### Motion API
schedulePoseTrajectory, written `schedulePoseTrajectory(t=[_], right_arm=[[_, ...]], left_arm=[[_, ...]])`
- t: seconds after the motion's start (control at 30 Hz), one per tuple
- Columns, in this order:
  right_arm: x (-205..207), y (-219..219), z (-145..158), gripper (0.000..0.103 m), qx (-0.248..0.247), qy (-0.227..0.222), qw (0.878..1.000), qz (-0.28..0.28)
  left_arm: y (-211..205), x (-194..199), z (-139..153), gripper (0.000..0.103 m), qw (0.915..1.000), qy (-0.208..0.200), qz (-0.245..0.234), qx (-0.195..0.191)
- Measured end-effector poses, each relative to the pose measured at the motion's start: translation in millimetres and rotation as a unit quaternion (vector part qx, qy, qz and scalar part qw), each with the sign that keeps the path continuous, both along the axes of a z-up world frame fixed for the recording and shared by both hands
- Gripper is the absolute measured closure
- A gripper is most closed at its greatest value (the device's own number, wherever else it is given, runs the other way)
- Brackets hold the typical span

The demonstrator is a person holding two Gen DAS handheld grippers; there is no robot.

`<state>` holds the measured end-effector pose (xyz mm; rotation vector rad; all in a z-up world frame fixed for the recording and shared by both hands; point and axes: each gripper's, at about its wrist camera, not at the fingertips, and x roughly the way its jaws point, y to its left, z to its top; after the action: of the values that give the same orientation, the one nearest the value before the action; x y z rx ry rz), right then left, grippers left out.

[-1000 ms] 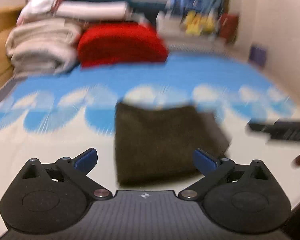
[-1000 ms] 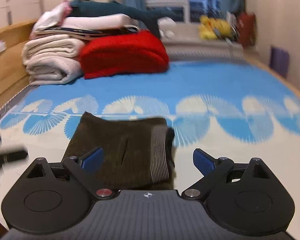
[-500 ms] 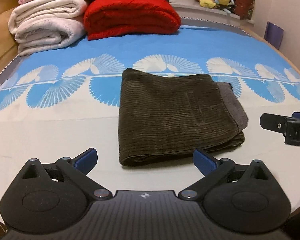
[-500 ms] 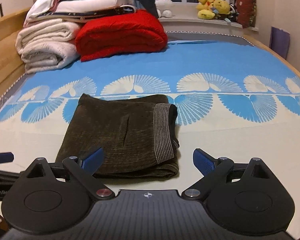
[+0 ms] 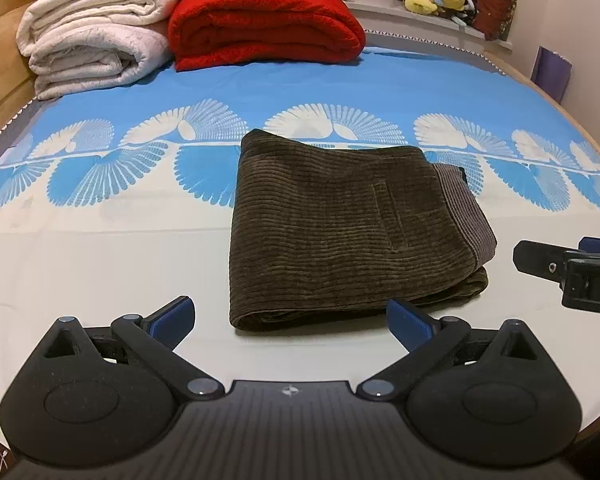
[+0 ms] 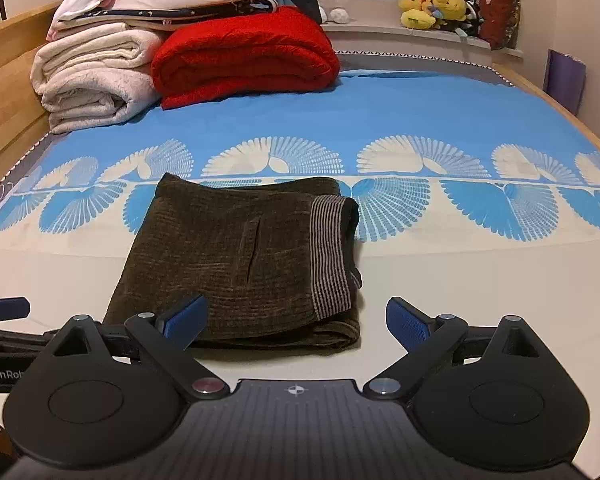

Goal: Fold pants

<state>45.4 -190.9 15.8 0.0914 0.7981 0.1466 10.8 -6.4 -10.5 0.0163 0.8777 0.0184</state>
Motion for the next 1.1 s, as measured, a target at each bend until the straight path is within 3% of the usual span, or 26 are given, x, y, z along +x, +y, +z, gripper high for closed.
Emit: schedulePoseTrajectory(t=[1.1], right_arm=[[-1.6,2.7,-0.6,0.007,-0.003,0.003,1.000,0.011]], left_arm=[[-1.9,-0.7,1.3,0.001,1.0000,0.000,-0.003,0.000]])
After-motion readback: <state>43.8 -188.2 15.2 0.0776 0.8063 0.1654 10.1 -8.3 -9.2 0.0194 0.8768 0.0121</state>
